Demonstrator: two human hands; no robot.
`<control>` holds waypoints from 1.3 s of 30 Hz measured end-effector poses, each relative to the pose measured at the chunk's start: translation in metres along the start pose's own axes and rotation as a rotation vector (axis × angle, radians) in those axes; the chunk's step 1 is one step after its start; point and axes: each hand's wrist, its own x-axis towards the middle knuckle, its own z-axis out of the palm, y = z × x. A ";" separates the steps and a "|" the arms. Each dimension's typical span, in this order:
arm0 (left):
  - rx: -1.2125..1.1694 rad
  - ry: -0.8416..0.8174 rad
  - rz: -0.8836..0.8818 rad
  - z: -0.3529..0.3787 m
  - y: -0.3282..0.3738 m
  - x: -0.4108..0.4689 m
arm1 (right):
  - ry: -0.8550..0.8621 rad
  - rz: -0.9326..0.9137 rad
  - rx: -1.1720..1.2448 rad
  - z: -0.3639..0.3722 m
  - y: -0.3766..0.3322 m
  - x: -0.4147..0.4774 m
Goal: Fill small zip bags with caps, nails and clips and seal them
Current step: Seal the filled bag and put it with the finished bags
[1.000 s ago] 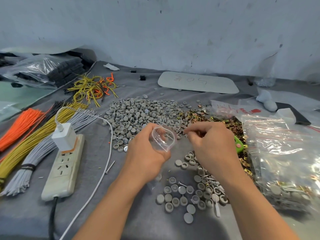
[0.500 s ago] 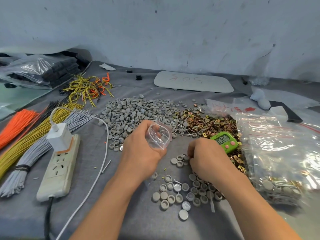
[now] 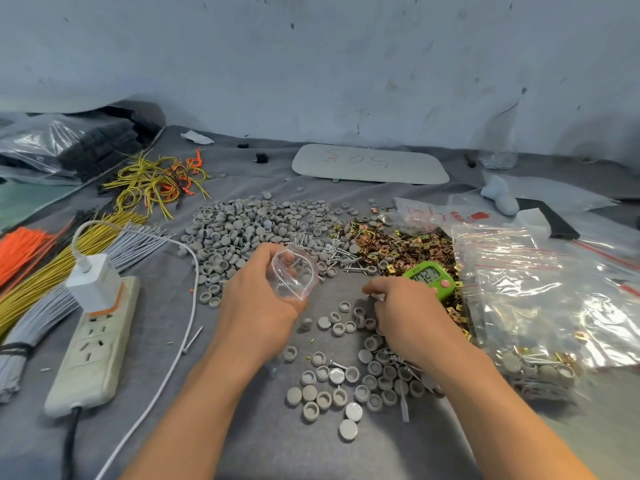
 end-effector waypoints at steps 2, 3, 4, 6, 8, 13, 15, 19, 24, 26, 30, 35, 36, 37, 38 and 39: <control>0.012 0.026 -0.025 0.000 0.000 0.001 | 0.015 -0.011 -0.001 0.005 -0.002 0.002; 0.009 0.039 -0.035 0.000 -0.001 0.003 | 0.038 -0.014 -0.003 0.006 -0.004 0.005; 0.003 0.053 -0.045 -0.001 -0.001 0.004 | 0.063 -0.021 -0.012 0.007 -0.005 0.010; -0.013 0.072 -0.057 -0.001 0.000 0.004 | 0.093 -0.061 -0.077 0.009 -0.009 0.019; -0.016 0.075 -0.054 0.002 0.000 0.004 | 0.087 -0.088 -0.184 0.012 -0.012 0.029; 0.003 0.044 -0.051 0.006 0.000 0.003 | 0.123 -0.036 -0.282 0.017 -0.018 0.049; 0.025 0.042 -0.061 0.002 -0.004 0.004 | 0.150 -0.027 -0.243 0.018 -0.024 0.054; 0.029 0.035 -0.061 -0.003 -0.006 0.007 | 0.165 -0.021 -0.166 0.020 -0.027 0.056; 0.046 0.013 -0.044 -0.003 -0.005 0.007 | 0.205 -0.022 -0.097 0.015 -0.029 0.041; 0.063 -0.008 -0.026 -0.001 -0.003 0.004 | 0.278 -0.020 0.057 0.006 -0.030 0.032; 0.081 -0.062 0.010 0.006 0.003 0.001 | 0.415 -0.147 0.513 -0.012 -0.038 0.009; 0.057 -0.100 0.059 0.011 0.011 -0.002 | 0.275 -0.272 0.682 -0.025 -0.053 -0.010; 0.047 -0.109 0.066 0.011 0.012 -0.002 | 0.231 -0.281 0.642 -0.026 -0.055 -0.011; 0.031 -0.117 0.069 0.011 0.013 -0.003 | 0.209 -0.280 0.608 -0.026 -0.055 -0.012; 0.006 -0.117 0.067 0.011 0.012 -0.003 | 0.216 -0.276 0.613 -0.027 -0.055 -0.010; -0.030 -0.106 0.058 0.010 0.011 -0.002 | 0.254 -0.265 0.658 -0.029 -0.052 -0.008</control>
